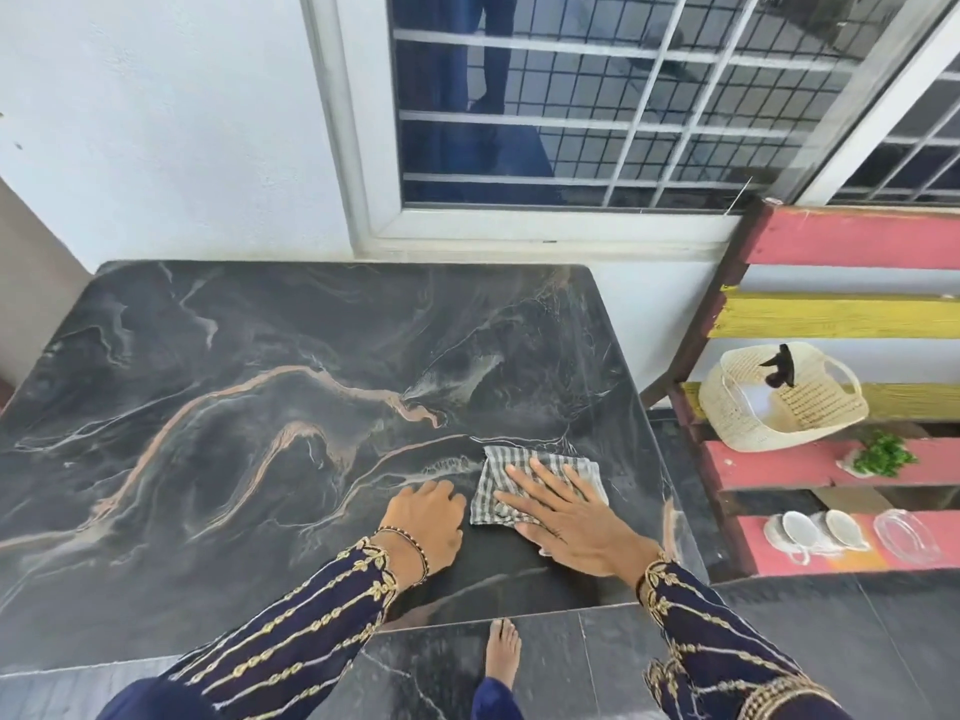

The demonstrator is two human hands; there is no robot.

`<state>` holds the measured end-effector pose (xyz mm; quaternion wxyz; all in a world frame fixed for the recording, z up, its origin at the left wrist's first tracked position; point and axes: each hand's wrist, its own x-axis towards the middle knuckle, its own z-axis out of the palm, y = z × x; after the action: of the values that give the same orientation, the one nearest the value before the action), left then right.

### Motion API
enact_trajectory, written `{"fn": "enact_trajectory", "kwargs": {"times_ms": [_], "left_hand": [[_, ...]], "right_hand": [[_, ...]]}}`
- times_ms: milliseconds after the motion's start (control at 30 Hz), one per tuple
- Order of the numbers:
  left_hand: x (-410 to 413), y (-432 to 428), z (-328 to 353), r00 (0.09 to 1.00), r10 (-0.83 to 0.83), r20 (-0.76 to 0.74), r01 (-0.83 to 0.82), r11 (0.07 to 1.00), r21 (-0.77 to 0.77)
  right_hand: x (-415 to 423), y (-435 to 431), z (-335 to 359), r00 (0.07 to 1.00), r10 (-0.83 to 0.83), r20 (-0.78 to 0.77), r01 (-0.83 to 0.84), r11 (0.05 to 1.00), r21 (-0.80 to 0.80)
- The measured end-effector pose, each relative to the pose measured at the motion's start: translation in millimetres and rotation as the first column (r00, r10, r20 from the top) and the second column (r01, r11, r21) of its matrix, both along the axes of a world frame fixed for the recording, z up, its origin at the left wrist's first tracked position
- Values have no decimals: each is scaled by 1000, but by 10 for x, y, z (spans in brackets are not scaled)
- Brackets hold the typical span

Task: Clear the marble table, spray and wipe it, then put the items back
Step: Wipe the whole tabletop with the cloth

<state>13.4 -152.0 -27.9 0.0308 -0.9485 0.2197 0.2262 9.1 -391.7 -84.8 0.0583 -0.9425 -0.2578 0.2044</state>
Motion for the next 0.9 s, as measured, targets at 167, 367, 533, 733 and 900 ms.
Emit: {"fn": "enact_trajectory", "kwargs": {"times_ms": [167, 367, 533, 733, 900], "left_hand": [[425, -156, -96, 999, 36, 21, -35, 999, -36], [1095, -354, -184, 992, 128, -8, -128, 991, -36], [1719, -481, -233, 975, 222, -32, -221, 975, 18], [2310, -555, -202, 953, 293, -72, -285, 952, 108], [2732, -635, -175, 913, 376, -157, -354, 923, 150]], "right_hand": [[723, 12, 36, 1000, 25, -19, -25, 1000, 7], [1686, -19, 17, 997, 71, -19, -71, 997, 12], [2422, -74, -37, 996, 84, -15, -84, 996, 17], [3130, -61, -69, 997, 79, -15, -78, 996, 33], [3702, -15, -65, 999, 34, -41, -33, 999, 22]]}}
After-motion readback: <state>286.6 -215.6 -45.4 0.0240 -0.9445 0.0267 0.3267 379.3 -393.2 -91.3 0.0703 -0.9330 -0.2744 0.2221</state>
